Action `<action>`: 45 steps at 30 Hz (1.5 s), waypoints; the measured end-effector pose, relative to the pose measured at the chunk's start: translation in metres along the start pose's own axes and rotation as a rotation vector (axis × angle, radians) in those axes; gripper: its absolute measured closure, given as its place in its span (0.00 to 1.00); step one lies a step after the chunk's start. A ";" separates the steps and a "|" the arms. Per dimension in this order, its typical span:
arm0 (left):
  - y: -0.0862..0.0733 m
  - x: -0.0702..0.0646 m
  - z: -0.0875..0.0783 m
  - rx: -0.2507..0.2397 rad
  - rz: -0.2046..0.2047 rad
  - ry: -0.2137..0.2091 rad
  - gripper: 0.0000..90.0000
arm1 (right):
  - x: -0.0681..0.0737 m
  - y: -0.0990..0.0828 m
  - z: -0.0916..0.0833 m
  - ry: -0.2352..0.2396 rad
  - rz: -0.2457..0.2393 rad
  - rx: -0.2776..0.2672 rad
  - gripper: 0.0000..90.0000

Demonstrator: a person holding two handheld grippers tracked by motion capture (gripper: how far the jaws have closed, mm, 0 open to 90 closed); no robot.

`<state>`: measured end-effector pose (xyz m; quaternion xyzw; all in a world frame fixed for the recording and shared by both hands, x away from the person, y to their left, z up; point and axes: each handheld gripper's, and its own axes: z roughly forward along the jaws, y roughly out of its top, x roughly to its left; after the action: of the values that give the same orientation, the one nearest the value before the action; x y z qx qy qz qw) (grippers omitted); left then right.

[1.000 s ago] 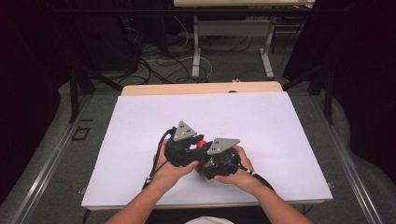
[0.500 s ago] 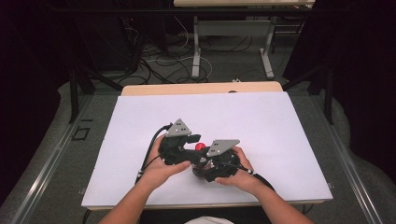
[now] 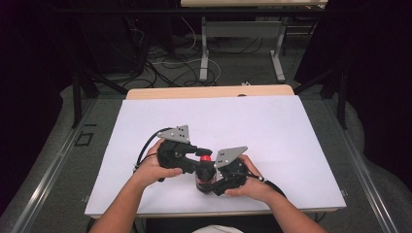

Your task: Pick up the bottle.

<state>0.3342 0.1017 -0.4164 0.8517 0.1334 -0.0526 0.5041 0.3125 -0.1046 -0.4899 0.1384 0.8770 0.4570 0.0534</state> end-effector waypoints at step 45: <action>0.003 -0.011 0.003 0.024 -0.025 0.139 0.54 | -0.004 0.000 -0.001 -0.049 0.049 -0.001 0.33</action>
<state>0.3245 0.0954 -0.4131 0.8575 0.1781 -0.0013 0.4827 0.3163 -0.1064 -0.4898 0.1709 0.8715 0.4552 0.0638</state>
